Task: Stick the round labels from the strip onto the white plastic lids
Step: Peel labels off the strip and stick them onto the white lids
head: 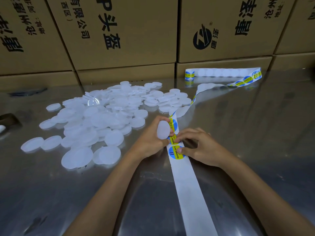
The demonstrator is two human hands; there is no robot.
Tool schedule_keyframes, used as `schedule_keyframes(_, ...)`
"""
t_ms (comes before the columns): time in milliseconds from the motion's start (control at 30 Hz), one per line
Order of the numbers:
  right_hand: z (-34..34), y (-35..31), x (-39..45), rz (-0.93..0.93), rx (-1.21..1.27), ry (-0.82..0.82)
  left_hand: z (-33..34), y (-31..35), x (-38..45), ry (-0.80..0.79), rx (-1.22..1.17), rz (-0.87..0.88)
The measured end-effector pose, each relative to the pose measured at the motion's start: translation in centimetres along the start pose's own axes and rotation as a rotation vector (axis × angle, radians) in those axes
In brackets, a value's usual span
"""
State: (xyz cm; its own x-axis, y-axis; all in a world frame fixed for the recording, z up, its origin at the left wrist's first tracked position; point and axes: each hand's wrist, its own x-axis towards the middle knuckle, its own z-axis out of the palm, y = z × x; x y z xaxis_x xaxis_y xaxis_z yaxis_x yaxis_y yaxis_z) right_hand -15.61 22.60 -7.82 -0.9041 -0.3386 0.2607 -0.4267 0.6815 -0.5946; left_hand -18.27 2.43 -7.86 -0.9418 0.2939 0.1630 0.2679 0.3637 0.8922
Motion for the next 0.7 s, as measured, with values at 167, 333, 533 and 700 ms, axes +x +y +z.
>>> schedule_keyframes(167, 0.4, -0.2, 0.3, 0.005, -0.011, 0.071, 0.0, -0.1, 0.2, -0.028, 0.000, 0.021)
schedule_keyframes(333, 0.6, -0.6, 0.0, -0.058, 0.015, 0.142, -0.1, -0.2, 0.5, -0.026, -0.008, 0.005)
schedule_keyframes(533, -0.1, -1.8, -0.5, -0.024, 0.337, 0.157, 0.0, 0.1, 0.5, 0.004, -0.005, 0.008)
schedule_keyframes(700, -1.4, -2.1, -1.2, 0.110, 0.831, 0.214, 0.5, 0.8, 0.2, 0.092, -0.135, -0.030)
